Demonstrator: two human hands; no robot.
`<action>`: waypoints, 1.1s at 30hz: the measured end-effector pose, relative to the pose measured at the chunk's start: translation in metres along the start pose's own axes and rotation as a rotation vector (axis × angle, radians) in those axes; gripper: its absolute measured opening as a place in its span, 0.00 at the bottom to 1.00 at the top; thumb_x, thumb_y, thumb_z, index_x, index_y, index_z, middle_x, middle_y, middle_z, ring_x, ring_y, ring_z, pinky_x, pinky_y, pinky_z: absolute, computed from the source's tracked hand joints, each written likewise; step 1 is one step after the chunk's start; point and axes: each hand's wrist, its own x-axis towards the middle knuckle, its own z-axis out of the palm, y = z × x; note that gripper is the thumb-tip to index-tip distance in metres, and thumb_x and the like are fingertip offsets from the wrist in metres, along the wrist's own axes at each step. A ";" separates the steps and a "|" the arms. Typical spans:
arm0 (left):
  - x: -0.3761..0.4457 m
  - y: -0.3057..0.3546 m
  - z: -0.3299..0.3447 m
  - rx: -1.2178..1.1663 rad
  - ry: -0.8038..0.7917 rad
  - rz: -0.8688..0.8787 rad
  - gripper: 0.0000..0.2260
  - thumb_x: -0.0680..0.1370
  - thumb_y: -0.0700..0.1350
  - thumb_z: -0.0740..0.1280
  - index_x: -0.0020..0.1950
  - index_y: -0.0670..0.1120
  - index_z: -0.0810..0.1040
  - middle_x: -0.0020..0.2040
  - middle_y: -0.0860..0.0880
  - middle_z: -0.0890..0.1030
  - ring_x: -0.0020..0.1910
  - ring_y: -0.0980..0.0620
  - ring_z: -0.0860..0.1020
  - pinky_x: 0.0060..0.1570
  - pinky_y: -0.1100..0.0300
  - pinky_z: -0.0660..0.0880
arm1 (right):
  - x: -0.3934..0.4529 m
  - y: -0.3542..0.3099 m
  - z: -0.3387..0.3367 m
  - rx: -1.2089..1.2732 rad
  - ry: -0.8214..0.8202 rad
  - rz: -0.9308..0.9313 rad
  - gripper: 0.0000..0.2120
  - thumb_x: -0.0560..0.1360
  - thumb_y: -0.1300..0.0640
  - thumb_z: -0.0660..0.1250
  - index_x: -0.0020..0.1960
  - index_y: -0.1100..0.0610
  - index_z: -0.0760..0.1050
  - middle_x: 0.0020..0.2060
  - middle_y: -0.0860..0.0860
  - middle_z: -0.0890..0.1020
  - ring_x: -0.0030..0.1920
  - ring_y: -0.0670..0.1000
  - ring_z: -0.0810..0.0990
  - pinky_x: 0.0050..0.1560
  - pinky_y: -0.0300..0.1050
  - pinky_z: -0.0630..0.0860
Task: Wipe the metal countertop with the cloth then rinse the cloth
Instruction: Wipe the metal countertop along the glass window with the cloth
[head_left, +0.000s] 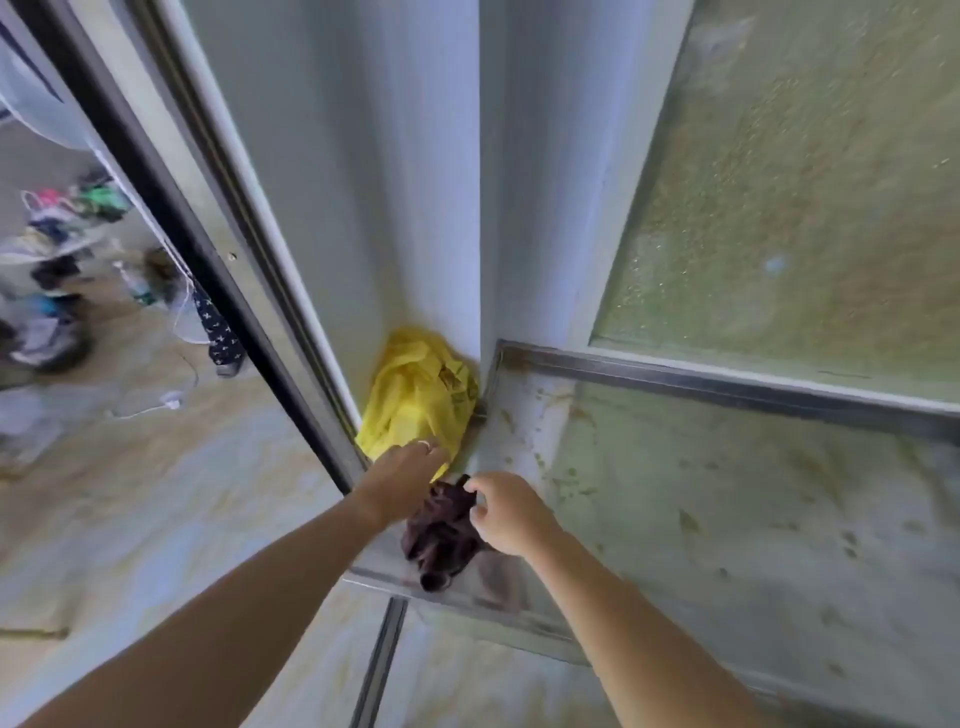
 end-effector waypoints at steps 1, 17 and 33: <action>-0.001 -0.006 0.017 0.023 0.014 0.033 0.21 0.73 0.34 0.67 0.65 0.47 0.77 0.65 0.44 0.78 0.58 0.41 0.81 0.52 0.49 0.79 | 0.005 -0.004 0.025 0.012 -0.029 -0.003 0.23 0.80 0.52 0.64 0.74 0.53 0.71 0.73 0.52 0.73 0.73 0.55 0.70 0.72 0.49 0.68; 0.015 0.017 0.087 0.008 0.223 0.202 0.21 0.64 0.37 0.74 0.56 0.43 0.80 0.56 0.41 0.80 0.51 0.41 0.81 0.47 0.52 0.81 | -0.040 0.081 0.066 -0.029 0.391 0.090 0.22 0.68 0.59 0.66 0.63 0.56 0.73 0.56 0.52 0.75 0.57 0.57 0.76 0.55 0.54 0.77; 0.047 0.032 0.173 -0.350 0.342 -0.139 0.23 0.82 0.40 0.60 0.77 0.37 0.68 0.77 0.38 0.68 0.75 0.39 0.68 0.74 0.44 0.67 | 0.076 0.099 0.122 -0.279 0.343 -0.053 0.28 0.83 0.42 0.55 0.80 0.52 0.63 0.81 0.55 0.61 0.83 0.59 0.52 0.80 0.62 0.55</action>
